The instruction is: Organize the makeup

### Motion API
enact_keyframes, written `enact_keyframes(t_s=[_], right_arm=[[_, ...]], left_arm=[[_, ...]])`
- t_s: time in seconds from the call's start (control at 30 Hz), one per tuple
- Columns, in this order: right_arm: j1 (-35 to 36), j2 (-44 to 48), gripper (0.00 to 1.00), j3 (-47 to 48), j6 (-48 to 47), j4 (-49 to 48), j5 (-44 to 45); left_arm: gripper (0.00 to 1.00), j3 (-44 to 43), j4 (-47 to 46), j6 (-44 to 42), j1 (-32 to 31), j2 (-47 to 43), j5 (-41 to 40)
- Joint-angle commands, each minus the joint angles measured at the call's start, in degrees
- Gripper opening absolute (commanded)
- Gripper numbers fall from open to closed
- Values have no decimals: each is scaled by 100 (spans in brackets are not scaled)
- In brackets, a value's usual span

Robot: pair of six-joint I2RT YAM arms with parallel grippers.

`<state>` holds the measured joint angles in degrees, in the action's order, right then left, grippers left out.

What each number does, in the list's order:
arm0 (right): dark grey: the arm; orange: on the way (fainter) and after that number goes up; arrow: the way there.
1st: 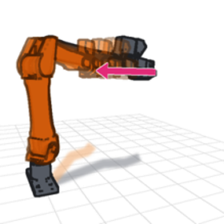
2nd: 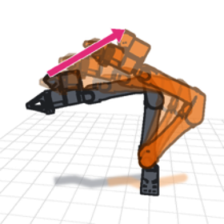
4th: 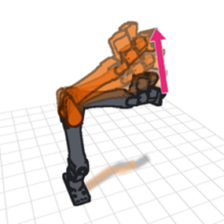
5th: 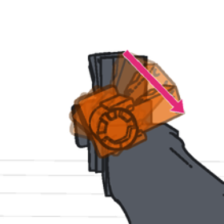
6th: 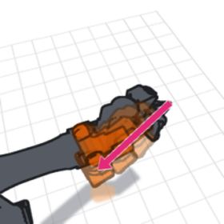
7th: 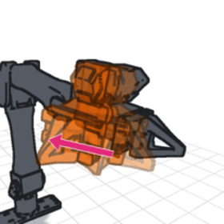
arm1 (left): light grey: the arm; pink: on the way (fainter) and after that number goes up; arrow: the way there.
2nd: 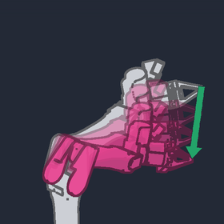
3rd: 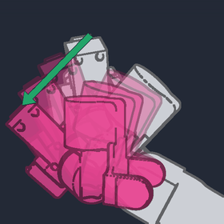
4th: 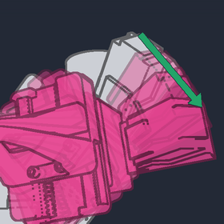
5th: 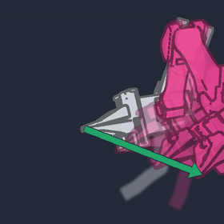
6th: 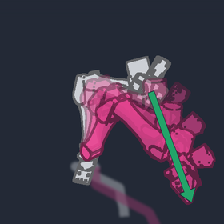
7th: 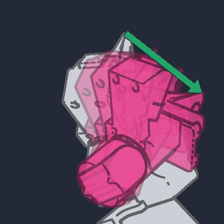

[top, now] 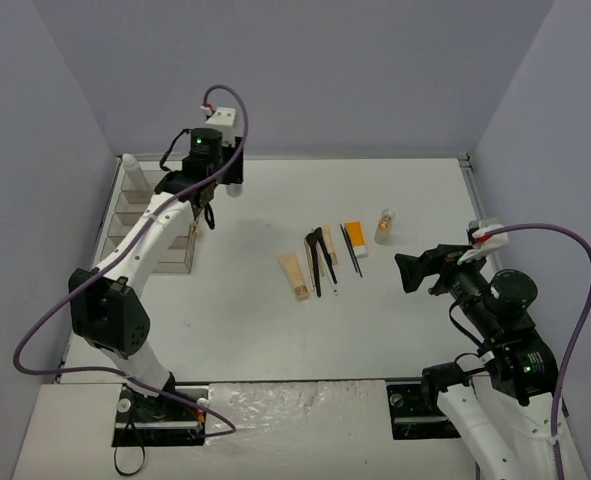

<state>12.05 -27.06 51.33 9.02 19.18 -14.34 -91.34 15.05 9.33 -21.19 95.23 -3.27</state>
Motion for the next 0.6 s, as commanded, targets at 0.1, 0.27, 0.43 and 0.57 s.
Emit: enact_keyframes(t_s=[0.1,0.27,0.43,0.57], right_arm=[[25,-282,100,110,-31,-557,-241],[25,-265,100,-17,-57,-599,-349],[25,-226,100,-132,-116,-620,-411],[31,-180,100,-205,-146,-625,-411]], left_arm=[[0,-805,-405,163,1568,34,-80],[0,-1145,-624,193,2092,622,10],[0,-1655,-748,406,2620,1275,281],[0,-1761,-1115,538,2802,1571,512]])
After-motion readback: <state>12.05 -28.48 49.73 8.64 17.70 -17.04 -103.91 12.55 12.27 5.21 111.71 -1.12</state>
